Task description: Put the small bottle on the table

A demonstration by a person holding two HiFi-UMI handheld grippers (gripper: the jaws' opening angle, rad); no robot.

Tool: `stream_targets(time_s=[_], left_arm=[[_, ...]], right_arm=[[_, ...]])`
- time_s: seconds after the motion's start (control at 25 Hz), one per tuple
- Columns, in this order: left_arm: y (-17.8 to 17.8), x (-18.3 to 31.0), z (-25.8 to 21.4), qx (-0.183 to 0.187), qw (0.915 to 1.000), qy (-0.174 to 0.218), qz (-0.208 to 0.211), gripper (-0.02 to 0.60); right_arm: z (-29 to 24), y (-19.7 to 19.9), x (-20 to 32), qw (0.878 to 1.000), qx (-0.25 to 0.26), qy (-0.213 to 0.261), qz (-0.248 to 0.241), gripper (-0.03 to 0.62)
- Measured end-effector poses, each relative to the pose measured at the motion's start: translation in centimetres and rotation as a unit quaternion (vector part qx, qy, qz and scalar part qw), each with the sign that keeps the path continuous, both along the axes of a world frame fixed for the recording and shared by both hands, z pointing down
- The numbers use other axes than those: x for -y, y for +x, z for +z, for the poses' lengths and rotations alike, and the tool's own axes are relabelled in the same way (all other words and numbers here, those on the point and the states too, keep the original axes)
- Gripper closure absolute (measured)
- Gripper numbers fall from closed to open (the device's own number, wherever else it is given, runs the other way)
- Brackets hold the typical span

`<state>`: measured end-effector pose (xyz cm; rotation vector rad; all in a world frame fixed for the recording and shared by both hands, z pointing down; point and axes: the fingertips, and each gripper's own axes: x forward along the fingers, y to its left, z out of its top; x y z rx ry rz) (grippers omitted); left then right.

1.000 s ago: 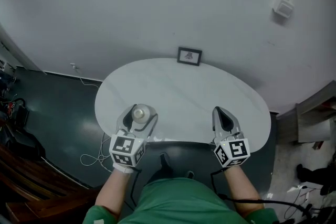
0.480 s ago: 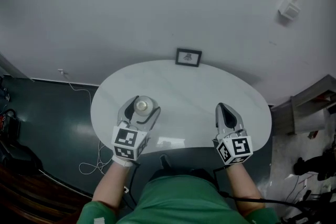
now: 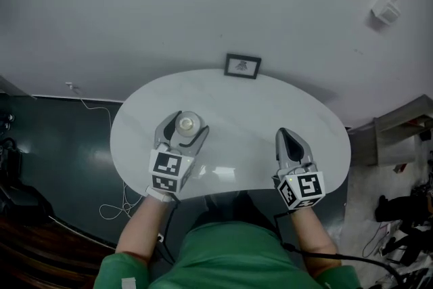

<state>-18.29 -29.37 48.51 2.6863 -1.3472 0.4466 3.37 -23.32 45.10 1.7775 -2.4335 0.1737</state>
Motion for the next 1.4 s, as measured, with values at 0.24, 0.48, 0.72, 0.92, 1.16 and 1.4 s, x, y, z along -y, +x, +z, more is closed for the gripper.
stream_targets(time_s=[0.24,0.48,0.72,0.92,1.16,1.4], left_arm=[[1.6,2.5,2.4,0.007,0.9998,-0.009,-0.015,0.238],[3.3,5.5,6.1,0.008,0.9990,-0.031,-0.031,0.238],[4.7,7.4,9.0,0.011,0.9991,-0.030,-0.030,0.238],[5.4,8.7,11.6,0.024,0.9984,-0.040,-0.031,0.238],[6.4,10.2,14.5,0.037,0.9972,-0.058,-0.031,0.238],[7.2,11.4,16.7,0.041,0.9961,-0.071,-0.032,0.238]], right_arm=[[1.8,0.7,2.6,1.000,0.013,-0.016,-0.021,0.599],[3.2,2.4,5.0,0.999,0.017,-0.026,-0.035,0.599],[5.0,4.3,5.6,0.998,0.026,-0.044,-0.035,0.599],[6.7,5.6,5.8,0.997,0.026,-0.065,-0.028,0.599],[7.9,6.5,6.0,0.996,0.029,-0.079,-0.024,0.599],[8.4,7.4,6.2,0.996,0.029,-0.086,-0.018,0.599]])
